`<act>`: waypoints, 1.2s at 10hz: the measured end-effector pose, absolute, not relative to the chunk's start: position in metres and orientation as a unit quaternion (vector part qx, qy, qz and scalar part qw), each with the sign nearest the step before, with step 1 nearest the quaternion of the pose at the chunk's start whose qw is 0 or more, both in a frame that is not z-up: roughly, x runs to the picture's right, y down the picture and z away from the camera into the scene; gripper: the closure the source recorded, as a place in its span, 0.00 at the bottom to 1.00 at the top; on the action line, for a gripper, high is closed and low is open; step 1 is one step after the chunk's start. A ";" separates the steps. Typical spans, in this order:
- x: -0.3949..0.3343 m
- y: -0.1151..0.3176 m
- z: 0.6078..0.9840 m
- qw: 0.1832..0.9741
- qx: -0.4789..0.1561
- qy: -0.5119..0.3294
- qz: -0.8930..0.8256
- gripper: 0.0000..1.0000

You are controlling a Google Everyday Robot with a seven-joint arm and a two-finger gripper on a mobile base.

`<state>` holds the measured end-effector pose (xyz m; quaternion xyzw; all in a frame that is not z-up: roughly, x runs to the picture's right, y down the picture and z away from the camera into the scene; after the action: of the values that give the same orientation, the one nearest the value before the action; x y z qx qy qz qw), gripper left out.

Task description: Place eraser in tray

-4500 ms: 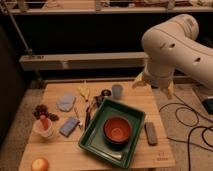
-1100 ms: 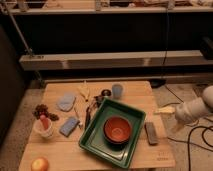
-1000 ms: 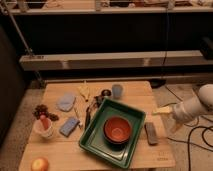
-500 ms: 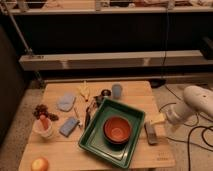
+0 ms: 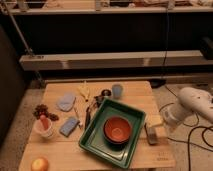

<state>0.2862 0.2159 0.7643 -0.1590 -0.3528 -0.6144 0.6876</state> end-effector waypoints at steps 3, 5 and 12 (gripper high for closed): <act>0.264 0.250 0.782 0.651 -0.157 -0.346 -0.657 0.20; 0.262 0.248 0.783 0.650 -0.153 -0.345 -0.659 0.20; 0.261 0.250 0.783 0.649 -0.155 -0.346 -0.660 0.20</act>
<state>0.2613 0.2496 0.7829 -0.1547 -0.3459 -0.6602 0.6485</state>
